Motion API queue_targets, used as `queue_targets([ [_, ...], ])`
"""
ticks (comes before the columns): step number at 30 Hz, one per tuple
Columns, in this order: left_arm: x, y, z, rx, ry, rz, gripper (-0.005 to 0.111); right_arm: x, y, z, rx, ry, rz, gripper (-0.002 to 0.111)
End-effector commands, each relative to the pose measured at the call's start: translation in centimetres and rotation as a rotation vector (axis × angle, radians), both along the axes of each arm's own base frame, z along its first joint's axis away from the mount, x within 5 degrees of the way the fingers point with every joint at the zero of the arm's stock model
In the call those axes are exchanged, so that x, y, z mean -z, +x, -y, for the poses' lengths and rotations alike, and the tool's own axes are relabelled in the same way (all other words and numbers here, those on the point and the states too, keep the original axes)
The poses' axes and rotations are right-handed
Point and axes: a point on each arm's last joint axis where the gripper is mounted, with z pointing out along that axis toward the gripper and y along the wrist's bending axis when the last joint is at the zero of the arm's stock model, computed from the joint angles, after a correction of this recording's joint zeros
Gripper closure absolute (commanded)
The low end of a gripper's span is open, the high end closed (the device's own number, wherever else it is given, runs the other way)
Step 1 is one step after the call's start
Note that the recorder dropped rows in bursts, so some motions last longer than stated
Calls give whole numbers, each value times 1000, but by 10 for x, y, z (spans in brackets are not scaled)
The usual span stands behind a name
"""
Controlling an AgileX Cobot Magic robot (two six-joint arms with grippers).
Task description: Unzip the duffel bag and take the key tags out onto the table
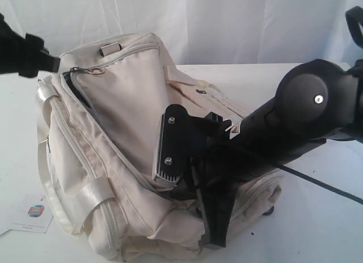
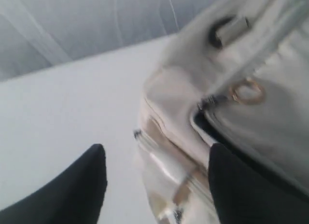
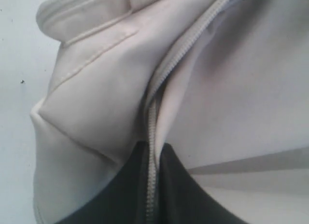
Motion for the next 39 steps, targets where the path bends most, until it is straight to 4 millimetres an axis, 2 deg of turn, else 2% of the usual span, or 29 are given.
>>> queue_targets([
  [1,17,-21,16,74,-46,-243,49,1,-5,0,13,14,-58,98],
  [6,22,-27,27,101,-199,-337,31,-5,-7,2,12,30,-48,81],
  [8,25,-25,30,94,-234,-354,30,-12,-9,4,11,47,-34,77],
  [12,35,-19,39,82,-308,-406,30,-29,-15,11,16,101,2,76],
  [16,38,-11,45,47,-402,-384,30,-45,-21,18,43,149,15,76],
  [19,37,-5,47,2,-477,-373,30,-49,-22,19,43,161,25,76],
  [27,45,8,51,-83,-541,-414,30,-50,-23,20,49,168,18,76],
  [29,49,11,53,-92,-543,-421,39,-50,-23,20,49,169,20,76],
  [31,52,10,52,-102,-527,-443,59,-51,-24,21,48,173,23,76],
  [33,53,9,51,-106,-502,-454,87,-56,-24,23,53,187,56,76],
  [35,52,9,50,-102,-496,-450,106,-67,-23,28,145,241,63,77],
  [39,52,10,51,-97,-498,-442,106,-89,-9,43,426,388,115,83],
])
